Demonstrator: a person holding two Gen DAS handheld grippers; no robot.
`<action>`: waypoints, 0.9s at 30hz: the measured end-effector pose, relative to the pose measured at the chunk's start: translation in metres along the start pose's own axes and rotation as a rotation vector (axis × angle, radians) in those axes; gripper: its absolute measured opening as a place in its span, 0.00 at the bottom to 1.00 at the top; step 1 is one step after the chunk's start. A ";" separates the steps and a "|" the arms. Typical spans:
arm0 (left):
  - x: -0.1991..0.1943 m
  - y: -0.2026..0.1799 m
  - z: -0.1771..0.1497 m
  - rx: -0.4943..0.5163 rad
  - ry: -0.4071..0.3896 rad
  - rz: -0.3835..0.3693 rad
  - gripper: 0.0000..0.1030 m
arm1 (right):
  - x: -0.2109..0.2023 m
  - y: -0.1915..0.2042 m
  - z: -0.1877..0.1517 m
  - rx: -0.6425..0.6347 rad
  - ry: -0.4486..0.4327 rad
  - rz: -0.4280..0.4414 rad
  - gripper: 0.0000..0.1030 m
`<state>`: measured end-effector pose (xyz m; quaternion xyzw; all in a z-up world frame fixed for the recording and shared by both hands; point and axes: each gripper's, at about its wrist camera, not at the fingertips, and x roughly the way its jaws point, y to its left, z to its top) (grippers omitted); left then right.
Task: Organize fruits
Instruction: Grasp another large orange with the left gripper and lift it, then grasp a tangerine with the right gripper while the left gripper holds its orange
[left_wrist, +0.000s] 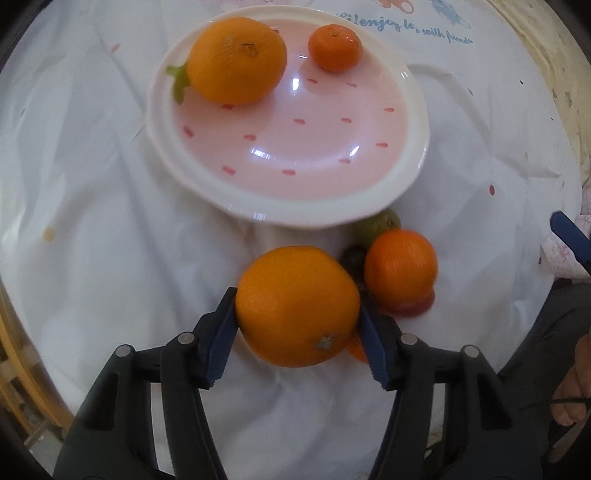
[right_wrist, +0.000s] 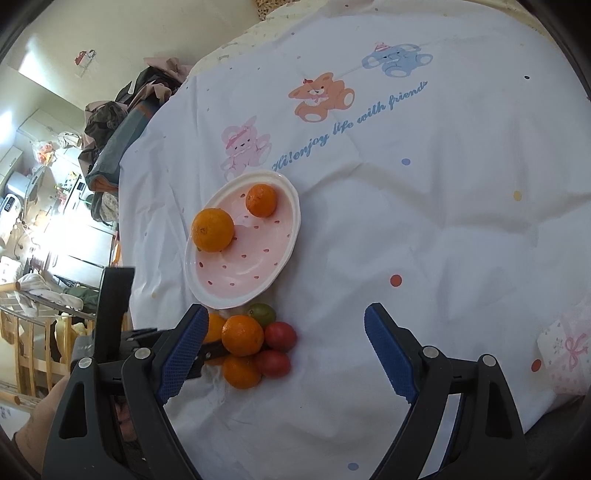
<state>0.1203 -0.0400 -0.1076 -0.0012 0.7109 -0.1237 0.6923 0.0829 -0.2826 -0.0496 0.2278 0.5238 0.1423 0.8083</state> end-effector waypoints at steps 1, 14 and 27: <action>-0.005 -0.001 -0.007 0.000 -0.004 -0.002 0.55 | 0.000 -0.001 0.000 0.003 -0.001 0.000 0.86; -0.067 0.026 -0.070 -0.150 -0.209 0.053 0.55 | 0.007 0.007 -0.006 -0.028 0.051 0.032 0.86; -0.054 0.036 -0.071 -0.285 -0.259 0.090 0.55 | 0.056 0.040 -0.023 -0.021 0.266 0.090 0.57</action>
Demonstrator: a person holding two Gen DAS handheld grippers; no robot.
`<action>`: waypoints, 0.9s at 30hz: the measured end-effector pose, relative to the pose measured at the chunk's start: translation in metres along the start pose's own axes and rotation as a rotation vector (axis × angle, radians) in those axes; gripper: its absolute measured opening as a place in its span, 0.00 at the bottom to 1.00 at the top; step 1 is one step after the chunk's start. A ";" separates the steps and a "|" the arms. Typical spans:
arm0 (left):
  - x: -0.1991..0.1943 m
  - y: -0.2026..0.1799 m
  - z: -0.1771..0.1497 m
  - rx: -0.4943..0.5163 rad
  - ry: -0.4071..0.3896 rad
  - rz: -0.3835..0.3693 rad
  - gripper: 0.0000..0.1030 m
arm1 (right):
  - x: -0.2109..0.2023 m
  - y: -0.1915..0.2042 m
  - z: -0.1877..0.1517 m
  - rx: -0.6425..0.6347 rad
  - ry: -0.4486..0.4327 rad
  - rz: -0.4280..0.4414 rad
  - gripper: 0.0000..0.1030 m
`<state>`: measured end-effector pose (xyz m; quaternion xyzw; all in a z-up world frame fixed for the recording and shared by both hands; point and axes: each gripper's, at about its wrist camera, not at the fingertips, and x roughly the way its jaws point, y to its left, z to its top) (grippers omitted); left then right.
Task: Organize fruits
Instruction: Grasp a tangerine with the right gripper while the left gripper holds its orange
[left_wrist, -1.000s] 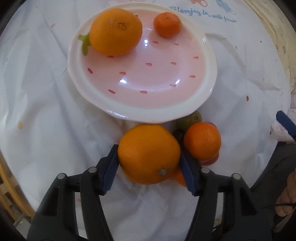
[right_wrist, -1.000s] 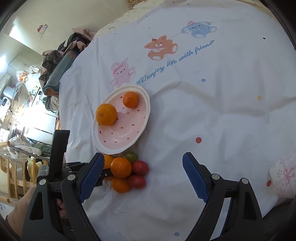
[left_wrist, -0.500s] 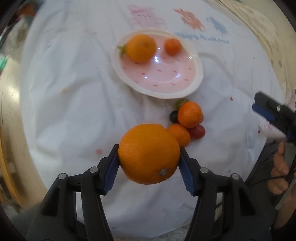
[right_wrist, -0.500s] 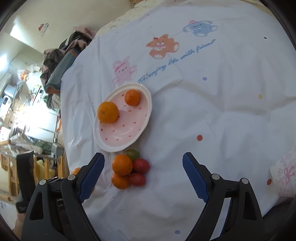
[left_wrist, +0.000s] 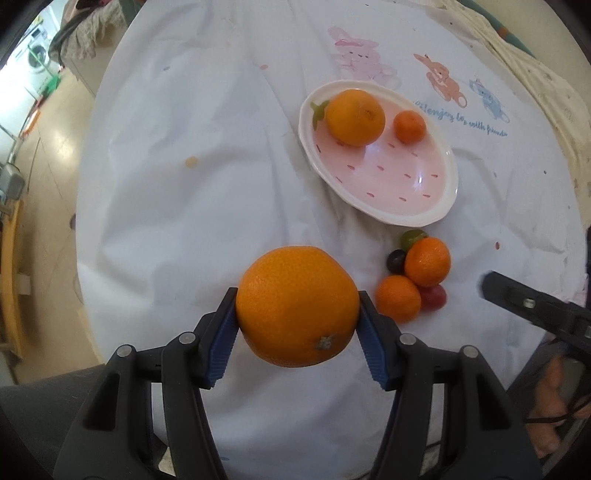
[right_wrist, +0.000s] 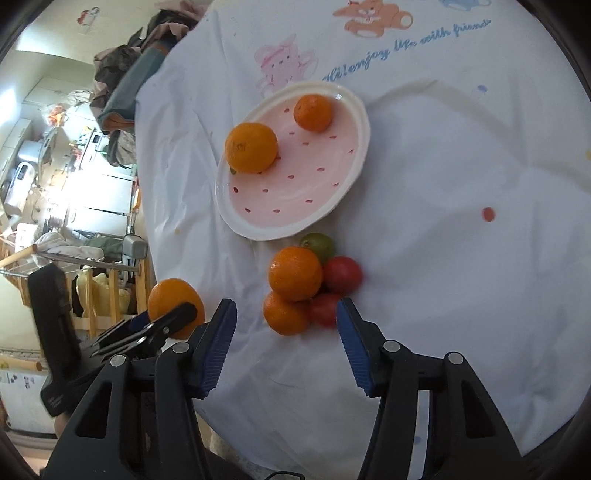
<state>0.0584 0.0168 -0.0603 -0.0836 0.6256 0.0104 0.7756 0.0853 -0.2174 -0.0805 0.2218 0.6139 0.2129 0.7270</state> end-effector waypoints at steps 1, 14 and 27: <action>0.000 0.001 0.000 -0.002 0.004 -0.010 0.55 | 0.007 0.003 0.002 0.019 0.000 -0.033 0.57; -0.012 0.003 -0.003 -0.027 -0.013 -0.064 0.55 | 0.052 0.020 0.015 0.019 0.021 -0.265 0.53; -0.010 0.006 -0.004 -0.036 -0.009 -0.070 0.55 | 0.001 0.023 -0.008 -0.029 -0.032 -0.202 0.39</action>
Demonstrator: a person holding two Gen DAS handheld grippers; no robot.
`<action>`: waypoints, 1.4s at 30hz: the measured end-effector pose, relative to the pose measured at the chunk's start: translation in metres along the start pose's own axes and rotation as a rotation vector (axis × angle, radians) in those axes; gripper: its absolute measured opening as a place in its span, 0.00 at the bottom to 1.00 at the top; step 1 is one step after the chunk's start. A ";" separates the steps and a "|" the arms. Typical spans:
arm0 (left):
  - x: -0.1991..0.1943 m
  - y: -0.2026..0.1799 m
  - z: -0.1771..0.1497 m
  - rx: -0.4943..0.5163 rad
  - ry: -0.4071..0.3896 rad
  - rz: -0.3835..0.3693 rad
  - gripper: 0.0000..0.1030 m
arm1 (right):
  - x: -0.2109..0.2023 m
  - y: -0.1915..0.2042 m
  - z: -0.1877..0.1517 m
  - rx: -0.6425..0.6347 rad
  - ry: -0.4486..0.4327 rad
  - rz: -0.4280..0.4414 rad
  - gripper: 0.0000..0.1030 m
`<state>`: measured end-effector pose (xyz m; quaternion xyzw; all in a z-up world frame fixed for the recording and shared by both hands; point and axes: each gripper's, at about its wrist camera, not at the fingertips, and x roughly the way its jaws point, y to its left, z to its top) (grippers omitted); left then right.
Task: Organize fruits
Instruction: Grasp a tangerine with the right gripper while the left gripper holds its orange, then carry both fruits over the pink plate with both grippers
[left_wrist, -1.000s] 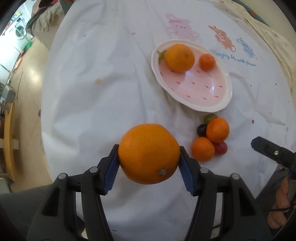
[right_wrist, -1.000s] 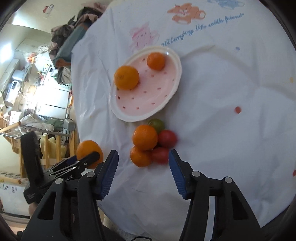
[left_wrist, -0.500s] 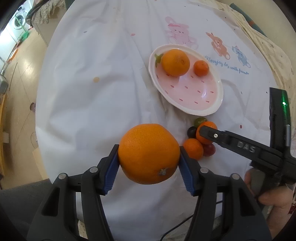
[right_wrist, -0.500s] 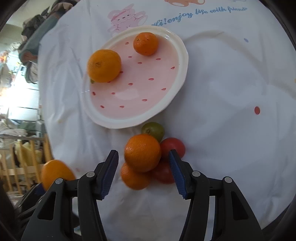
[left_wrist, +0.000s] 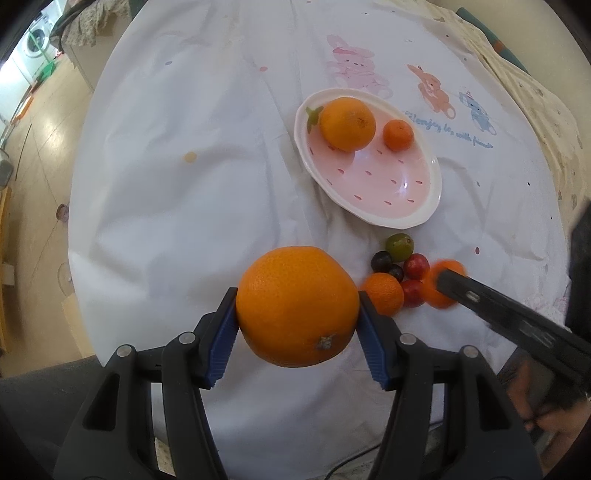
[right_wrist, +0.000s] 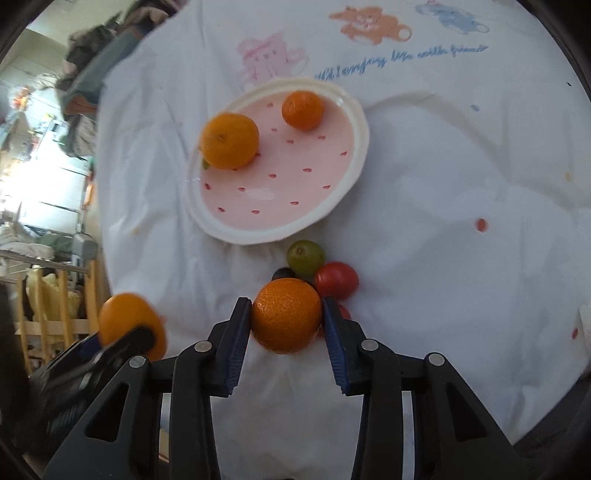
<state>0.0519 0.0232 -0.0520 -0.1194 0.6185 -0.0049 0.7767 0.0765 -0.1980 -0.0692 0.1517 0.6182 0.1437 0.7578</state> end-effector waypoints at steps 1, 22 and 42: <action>0.000 0.000 0.000 0.003 -0.002 0.006 0.55 | -0.005 -0.003 -0.003 0.001 -0.005 0.011 0.39; -0.012 -0.006 0.009 0.009 -0.123 0.043 0.55 | -0.059 -0.068 0.014 0.054 -0.167 0.156 0.39; 0.047 -0.049 0.089 0.102 -0.033 0.061 0.55 | -0.004 -0.035 0.113 -0.068 -0.129 0.137 0.39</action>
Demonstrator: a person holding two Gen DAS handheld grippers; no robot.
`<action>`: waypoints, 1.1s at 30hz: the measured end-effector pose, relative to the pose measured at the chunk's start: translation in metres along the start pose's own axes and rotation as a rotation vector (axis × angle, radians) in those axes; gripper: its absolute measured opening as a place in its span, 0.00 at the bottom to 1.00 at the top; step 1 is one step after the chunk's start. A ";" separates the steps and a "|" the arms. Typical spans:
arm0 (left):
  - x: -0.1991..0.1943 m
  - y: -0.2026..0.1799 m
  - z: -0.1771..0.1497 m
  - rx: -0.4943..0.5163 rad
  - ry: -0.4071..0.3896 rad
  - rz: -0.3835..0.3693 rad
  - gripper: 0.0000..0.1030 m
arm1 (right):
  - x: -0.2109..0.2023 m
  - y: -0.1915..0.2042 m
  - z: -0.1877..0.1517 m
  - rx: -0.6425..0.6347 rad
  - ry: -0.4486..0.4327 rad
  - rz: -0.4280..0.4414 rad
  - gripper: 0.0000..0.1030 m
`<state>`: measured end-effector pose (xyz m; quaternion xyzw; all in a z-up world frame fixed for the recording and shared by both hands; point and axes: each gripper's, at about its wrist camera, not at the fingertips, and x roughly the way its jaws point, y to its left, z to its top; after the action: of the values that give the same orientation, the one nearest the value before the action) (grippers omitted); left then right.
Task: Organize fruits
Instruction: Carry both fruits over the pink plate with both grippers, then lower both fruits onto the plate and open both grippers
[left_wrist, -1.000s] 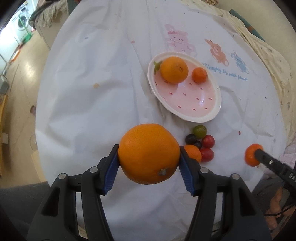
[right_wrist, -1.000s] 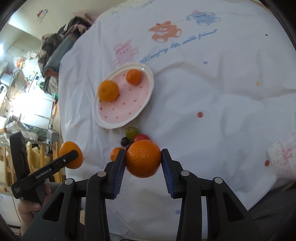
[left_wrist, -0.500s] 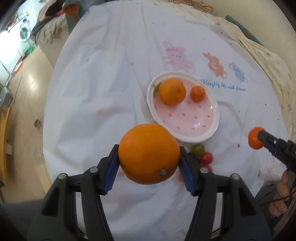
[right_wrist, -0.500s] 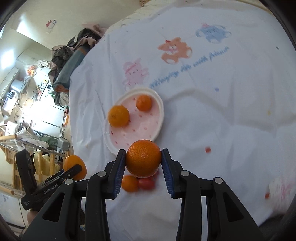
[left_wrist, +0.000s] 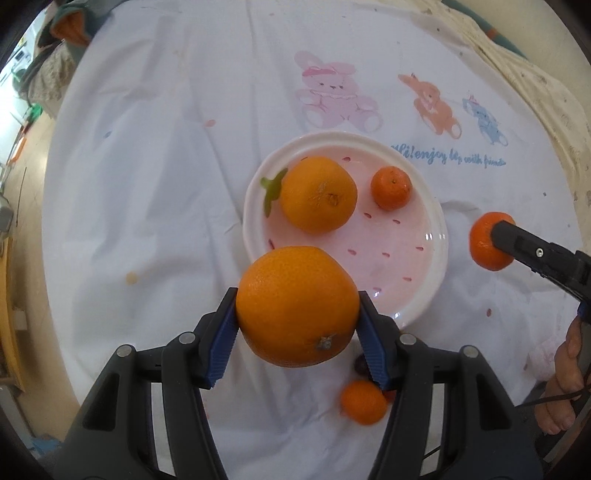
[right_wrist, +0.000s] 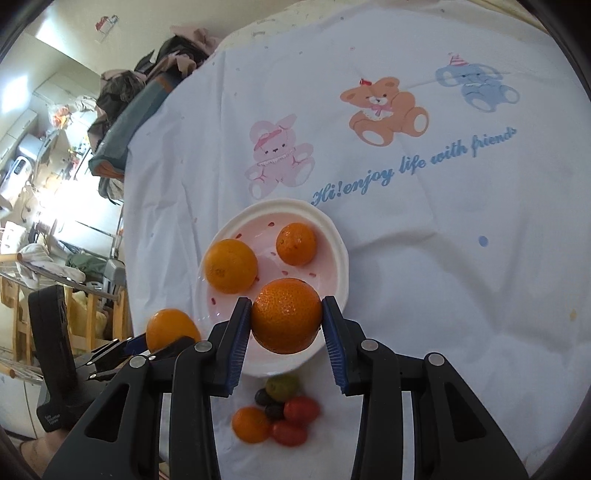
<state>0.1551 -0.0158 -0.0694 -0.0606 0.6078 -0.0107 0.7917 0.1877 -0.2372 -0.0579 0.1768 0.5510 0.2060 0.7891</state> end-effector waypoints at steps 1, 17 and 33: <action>0.004 -0.002 0.003 0.005 0.006 -0.002 0.55 | 0.004 -0.001 0.002 0.000 0.006 -0.001 0.39; 0.033 -0.004 0.022 -0.014 0.064 -0.027 0.56 | 0.061 -0.012 0.022 0.016 0.090 0.000 0.39; 0.037 -0.006 0.023 -0.014 0.061 -0.043 0.62 | 0.069 -0.018 0.016 0.015 0.101 -0.041 0.40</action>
<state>0.1872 -0.0230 -0.0982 -0.0788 0.6302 -0.0252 0.7720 0.2268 -0.2173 -0.1167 0.1608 0.5954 0.1943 0.7628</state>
